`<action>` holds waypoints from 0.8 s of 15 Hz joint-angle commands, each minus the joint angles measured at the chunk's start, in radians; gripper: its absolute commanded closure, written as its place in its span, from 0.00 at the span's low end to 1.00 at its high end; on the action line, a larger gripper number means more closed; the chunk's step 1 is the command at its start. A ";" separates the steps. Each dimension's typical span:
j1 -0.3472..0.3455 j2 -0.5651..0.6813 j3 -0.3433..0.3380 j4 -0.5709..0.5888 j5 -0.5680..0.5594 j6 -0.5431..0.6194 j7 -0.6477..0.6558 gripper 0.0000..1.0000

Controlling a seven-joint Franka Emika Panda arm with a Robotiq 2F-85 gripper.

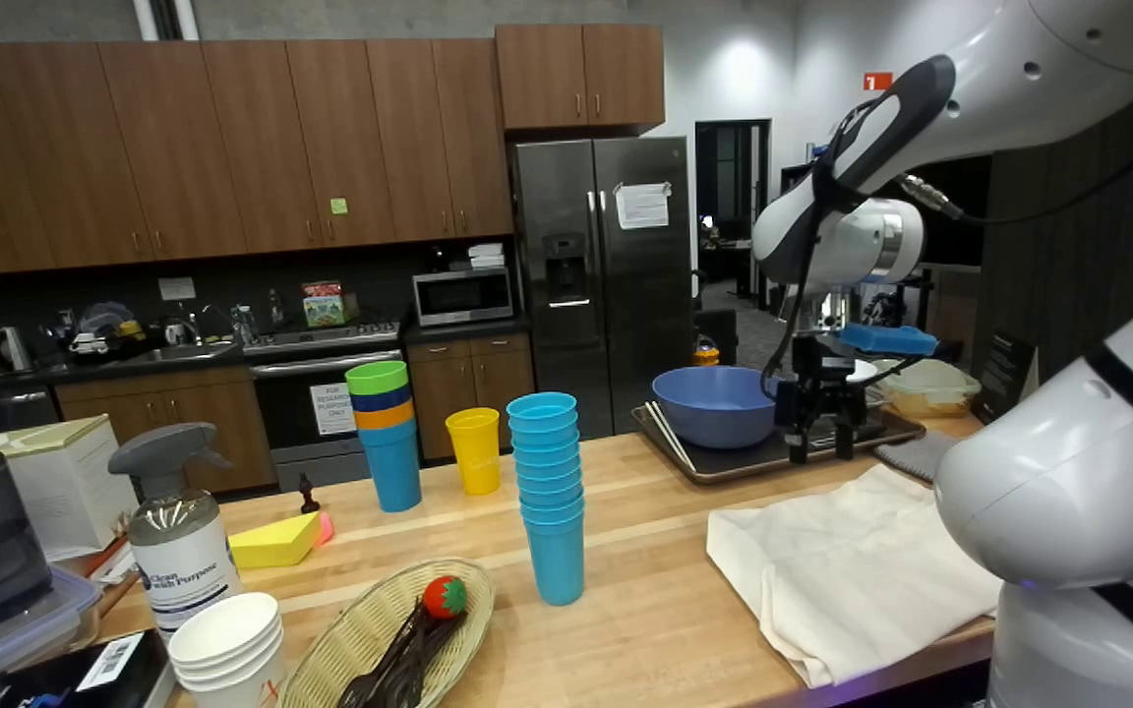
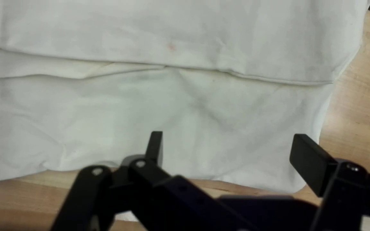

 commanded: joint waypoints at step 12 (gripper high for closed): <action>0.016 0.003 0.014 -0.021 0.016 0.030 0.043 0.00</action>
